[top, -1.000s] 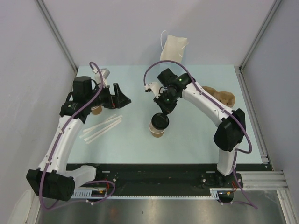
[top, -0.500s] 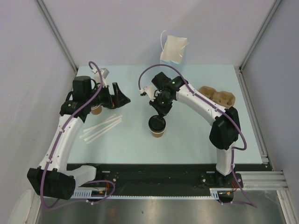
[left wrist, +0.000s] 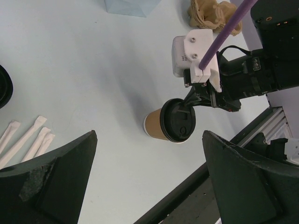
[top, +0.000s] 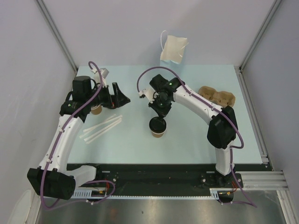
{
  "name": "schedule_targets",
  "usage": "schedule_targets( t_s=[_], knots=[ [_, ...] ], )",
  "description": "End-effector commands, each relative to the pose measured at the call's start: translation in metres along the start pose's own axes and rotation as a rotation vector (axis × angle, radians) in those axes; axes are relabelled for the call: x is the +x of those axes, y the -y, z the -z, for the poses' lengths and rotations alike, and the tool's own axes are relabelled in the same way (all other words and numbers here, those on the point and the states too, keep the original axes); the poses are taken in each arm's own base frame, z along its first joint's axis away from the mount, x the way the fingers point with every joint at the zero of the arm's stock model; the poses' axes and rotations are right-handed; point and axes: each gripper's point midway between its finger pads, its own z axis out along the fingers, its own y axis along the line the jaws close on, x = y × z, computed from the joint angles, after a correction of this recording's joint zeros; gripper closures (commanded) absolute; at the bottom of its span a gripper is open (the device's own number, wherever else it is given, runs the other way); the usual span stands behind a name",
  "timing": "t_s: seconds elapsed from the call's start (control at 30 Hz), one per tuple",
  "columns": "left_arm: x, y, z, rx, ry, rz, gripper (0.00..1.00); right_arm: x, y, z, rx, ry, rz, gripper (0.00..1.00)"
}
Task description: Pack the takeout coffee
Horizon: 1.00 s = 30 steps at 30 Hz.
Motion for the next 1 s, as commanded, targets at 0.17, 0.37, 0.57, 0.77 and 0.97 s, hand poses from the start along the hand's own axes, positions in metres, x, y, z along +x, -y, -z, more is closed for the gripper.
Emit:
schedule_targets(
  t_s=[0.17, 0.37, 0.57, 0.77, 0.97],
  knots=[
    [-0.007, 0.002, 0.003, 0.01, 0.022, -0.005, 0.01, -0.001, 0.001, -0.001, -0.002, -0.017, 0.01, 1.0],
    [-0.007, 0.001, 0.001, 0.013, 0.018, 0.0, 0.0, -0.007, -0.004, 0.006, -0.016, 0.004, 0.017, 1.0],
    [-0.008, 0.002, 0.002, 0.017, 0.02, 0.003, 0.01, -0.006, -0.008, 0.012, -0.01, 0.007, 0.032, 1.0],
    [-0.01, 0.002, 0.001, 0.018, 0.018, 0.006, 0.0, -0.009, -0.007, 0.009, -0.01, 0.011, 0.028, 1.0],
    [-0.008, 0.002, 0.001, 0.018, 0.017, 0.006, 0.0, -0.01, -0.007, 0.006, -0.021, 0.007, 0.025, 1.0]
  ],
)
